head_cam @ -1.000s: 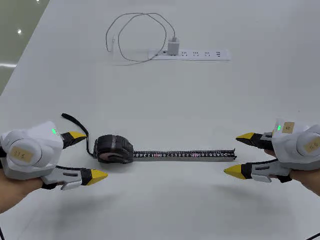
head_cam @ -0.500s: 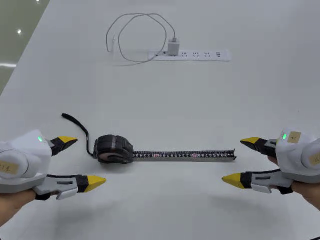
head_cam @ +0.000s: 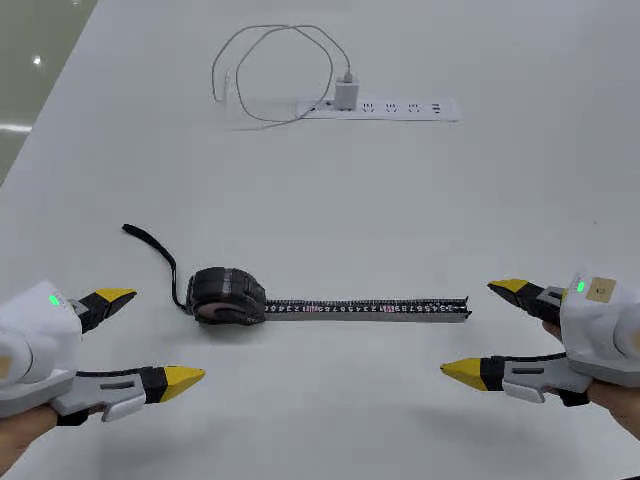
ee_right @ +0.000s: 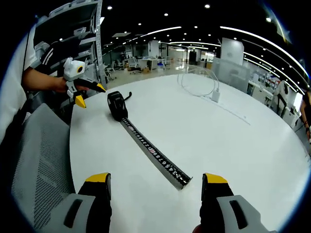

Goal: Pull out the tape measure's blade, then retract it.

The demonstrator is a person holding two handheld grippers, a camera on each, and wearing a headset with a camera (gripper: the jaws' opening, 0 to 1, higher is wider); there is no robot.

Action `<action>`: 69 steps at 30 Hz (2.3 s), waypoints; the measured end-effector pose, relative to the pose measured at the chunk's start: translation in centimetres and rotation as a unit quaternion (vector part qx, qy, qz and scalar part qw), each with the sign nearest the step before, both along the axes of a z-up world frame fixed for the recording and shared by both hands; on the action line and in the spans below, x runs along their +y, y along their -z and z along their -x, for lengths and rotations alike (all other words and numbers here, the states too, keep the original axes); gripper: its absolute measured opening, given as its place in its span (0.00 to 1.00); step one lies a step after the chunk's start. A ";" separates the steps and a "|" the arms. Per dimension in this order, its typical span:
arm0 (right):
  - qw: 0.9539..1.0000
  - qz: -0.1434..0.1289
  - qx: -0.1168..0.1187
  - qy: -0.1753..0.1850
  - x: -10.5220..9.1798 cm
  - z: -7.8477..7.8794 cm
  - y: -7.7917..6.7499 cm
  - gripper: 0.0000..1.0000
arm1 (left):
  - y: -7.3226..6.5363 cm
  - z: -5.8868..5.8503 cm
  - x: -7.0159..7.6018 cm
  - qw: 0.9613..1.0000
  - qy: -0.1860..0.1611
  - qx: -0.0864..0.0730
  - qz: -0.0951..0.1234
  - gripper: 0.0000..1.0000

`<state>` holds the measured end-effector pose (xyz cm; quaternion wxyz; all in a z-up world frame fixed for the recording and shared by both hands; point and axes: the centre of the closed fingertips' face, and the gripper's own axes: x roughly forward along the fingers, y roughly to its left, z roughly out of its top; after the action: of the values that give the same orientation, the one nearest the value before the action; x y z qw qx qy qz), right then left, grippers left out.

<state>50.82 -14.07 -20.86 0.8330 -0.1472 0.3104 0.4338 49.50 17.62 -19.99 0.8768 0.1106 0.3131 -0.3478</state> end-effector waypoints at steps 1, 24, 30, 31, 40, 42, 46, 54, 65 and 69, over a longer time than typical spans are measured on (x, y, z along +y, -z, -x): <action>1.000 -0.001 0.000 0.001 0.0 0.1 0.0 0.74 | 0.0 0.1 0.1 1.000 -0.003 0.002 0.003 0.77; 0.999 -0.012 -0.004 0.032 -0.3 2.5 0.3 0.81 | 0.6 3.0 0.2 0.998 -0.046 0.023 0.045 0.84; 0.999 -0.021 -0.005 0.041 -0.1 3.0 0.2 0.81 | 1.0 3.7 0.3 0.997 -0.052 0.026 0.045 0.85; 0.999 -0.021 -0.005 0.041 -0.1 3.1 0.3 0.81 | 0.9 3.7 0.3 0.997 -0.054 0.026 0.046 0.85; 0.998 -0.027 0.000 0.050 -0.2 4.0 0.6 0.83 | 1.1 4.8 0.7 0.996 -0.067 0.026 0.052 0.88; 0.998 -0.029 0.002 0.052 -0.4 4.3 0.6 0.84 | 1.1 5.0 0.7 0.996 -0.069 0.025 0.051 0.88; 0.998 -0.033 0.005 0.057 -0.6 4.8 0.6 0.85 | 1.1 5.1 0.8 0.996 -0.071 0.025 0.053 0.88; 0.998 -0.030 0.010 0.060 -0.9 5.4 0.9 0.86 | 1.3 5.3 0.9 0.996 -0.068 0.030 0.053 0.88; 0.998 -0.030 0.013 0.059 -0.8 5.6 1.0 0.86 | 1.3 5.4 0.9 0.996 -0.068 0.032 0.054 0.88; 0.998 -0.031 0.014 0.059 -0.7 5.7 1.0 0.86 | 1.2 5.3 1.0 0.996 -0.069 0.031 0.054 0.88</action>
<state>45.13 -14.80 -21.86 0.8570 -0.0969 0.3166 0.3950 44.22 18.66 -21.23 0.8931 0.0303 0.3279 -0.3064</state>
